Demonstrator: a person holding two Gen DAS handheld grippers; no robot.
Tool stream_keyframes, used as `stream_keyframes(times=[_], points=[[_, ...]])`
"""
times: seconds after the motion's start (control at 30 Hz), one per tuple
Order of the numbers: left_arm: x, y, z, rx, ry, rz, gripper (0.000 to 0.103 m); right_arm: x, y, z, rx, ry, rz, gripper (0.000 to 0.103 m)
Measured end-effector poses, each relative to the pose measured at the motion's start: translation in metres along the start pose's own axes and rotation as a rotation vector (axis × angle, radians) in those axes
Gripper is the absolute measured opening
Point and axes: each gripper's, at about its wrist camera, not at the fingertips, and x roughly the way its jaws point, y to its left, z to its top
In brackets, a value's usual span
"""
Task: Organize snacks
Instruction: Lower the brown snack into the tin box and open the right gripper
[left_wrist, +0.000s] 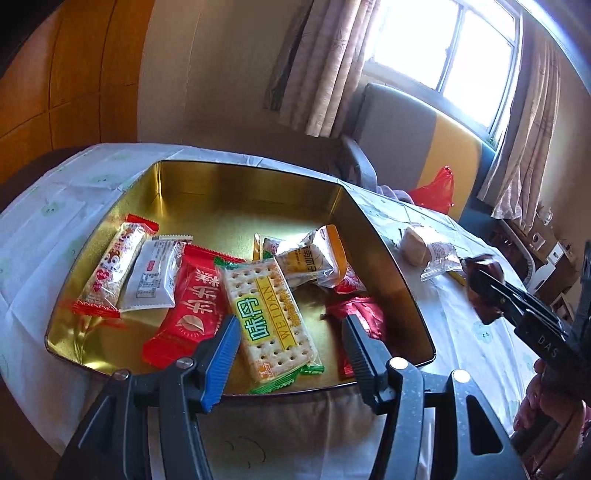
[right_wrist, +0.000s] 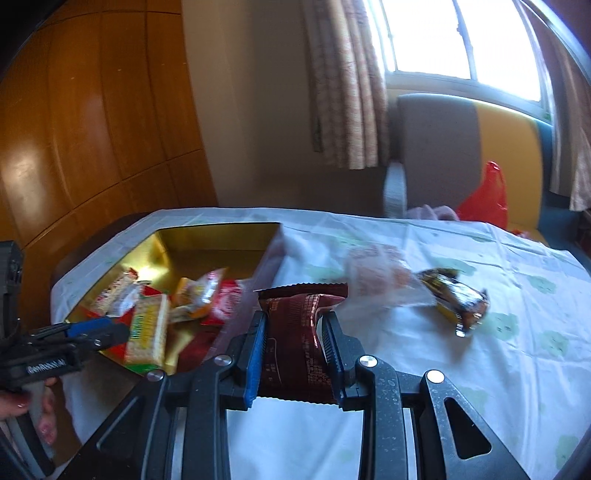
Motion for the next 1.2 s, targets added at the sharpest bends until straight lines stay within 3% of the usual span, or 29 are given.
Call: stream_keyframes(times=[0.3,0.7,1.1,1.2], points=[[-0.012,0.019,0.002,-0.069,-0.056,0.067,0.059,0.028,0.058,0.012,-0.060,0.058,0.116,0.031],[-0.016,0.037,0.001,-0.122,-0.061,0.080,0.059,0.074,0.094,0.009,-0.062,0.161,0.154,0.033],[-0.012,0.028,-0.002,-0.101,-0.045,0.051,0.059,0.052,0.078,0.007,0.007,0.084,0.138,0.053],[-0.012,0.024,-0.003,-0.094,-0.041,0.023,0.059,0.043,0.072,0.005,0.016,0.069,0.128,0.054]])
